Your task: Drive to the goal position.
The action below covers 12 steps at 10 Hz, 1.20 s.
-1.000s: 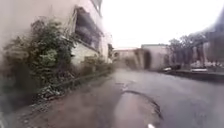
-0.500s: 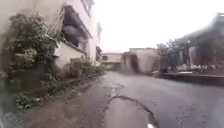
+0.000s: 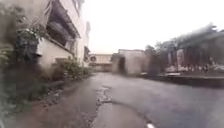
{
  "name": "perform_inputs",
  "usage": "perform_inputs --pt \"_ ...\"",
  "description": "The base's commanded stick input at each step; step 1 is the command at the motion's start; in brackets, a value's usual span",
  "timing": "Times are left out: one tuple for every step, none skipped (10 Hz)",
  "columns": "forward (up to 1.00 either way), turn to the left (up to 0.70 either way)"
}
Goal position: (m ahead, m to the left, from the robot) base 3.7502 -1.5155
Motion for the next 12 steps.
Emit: perform_inputs --pt "0.50 -0.42" --pt "0.50 -0.42" --pt "0.50 -0.42" --pt "0.50 -0.36" --pt "0.50 -0.25" --pt "0.50 -0.14" --pt "0.50 -0.02" --pt "0.50 0.08" --pt "0.50 0.08" --pt "0.50 0.08" --pt "0.50 0.08" --pt "0.50 0.08"
